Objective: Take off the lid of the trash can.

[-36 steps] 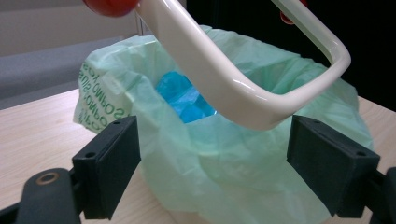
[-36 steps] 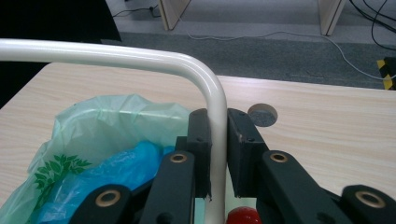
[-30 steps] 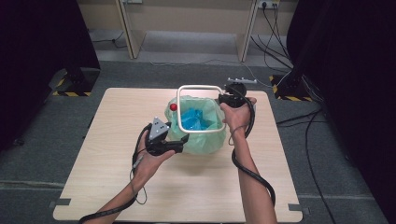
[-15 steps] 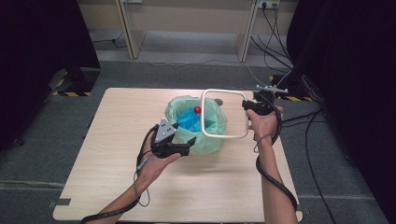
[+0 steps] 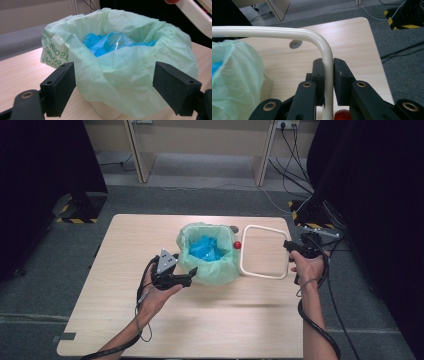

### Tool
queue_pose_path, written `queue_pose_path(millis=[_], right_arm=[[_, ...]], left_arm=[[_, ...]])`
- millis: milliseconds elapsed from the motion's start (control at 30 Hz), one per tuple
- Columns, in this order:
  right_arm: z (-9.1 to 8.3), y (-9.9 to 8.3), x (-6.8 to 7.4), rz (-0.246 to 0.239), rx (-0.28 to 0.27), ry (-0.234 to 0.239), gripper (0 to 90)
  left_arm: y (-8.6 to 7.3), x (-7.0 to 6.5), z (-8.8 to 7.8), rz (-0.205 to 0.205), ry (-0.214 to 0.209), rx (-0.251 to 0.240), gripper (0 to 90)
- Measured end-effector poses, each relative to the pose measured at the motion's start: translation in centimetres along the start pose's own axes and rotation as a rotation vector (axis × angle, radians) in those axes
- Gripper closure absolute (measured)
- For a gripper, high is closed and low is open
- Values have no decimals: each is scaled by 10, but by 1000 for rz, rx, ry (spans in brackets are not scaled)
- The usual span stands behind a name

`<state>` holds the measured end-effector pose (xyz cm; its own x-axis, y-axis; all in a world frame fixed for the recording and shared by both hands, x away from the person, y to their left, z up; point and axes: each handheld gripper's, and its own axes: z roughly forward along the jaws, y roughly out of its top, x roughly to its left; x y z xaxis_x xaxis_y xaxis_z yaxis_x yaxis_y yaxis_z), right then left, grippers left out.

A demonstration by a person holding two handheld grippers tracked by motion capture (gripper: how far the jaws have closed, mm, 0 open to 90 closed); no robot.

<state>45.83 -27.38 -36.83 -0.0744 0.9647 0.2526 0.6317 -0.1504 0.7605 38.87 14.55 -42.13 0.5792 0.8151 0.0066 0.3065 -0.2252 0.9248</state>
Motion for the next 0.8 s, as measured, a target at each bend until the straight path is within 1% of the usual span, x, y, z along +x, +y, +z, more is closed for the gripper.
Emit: queue_pose_path(millis=[33, 67, 167, 333, 367, 400, 600, 633, 800], right_arm=[[0, -2, -4, -1, 2, -6, 804], [0, -2, -4, -1, 2, -6, 804], [1, -10, -14, 6, 20, -21, 803], [6, -27, -29, 23, 51, -37, 802], [9, -34, -35, 25, 63, -44, 801], [9, -34, -35, 25, 63, -44, 801], [19, -58, -50, 31, 107, -65, 799], [20, -62, -51, 34, 117, -69, 799], [26, -78, -59, 30, 154, -82, 798]], left_arm=[[0, 0, 0, 0, 0, 0, 178], [-1, 1, 0, -2, 3, 2, 178], [-6, 3, 2, -4, 8, 15, 178], [-13, 7, 8, -12, 21, 42, 178], [-14, 9, 10, -14, 25, 47, 178], [-15, 10, 11, -19, 31, 51, 178], [-20, 15, 20, -45, 49, 66, 170], [-20, 15, 21, -46, 49, 68, 159], [-20, 16, 22, -46, 52, 68, 162]])
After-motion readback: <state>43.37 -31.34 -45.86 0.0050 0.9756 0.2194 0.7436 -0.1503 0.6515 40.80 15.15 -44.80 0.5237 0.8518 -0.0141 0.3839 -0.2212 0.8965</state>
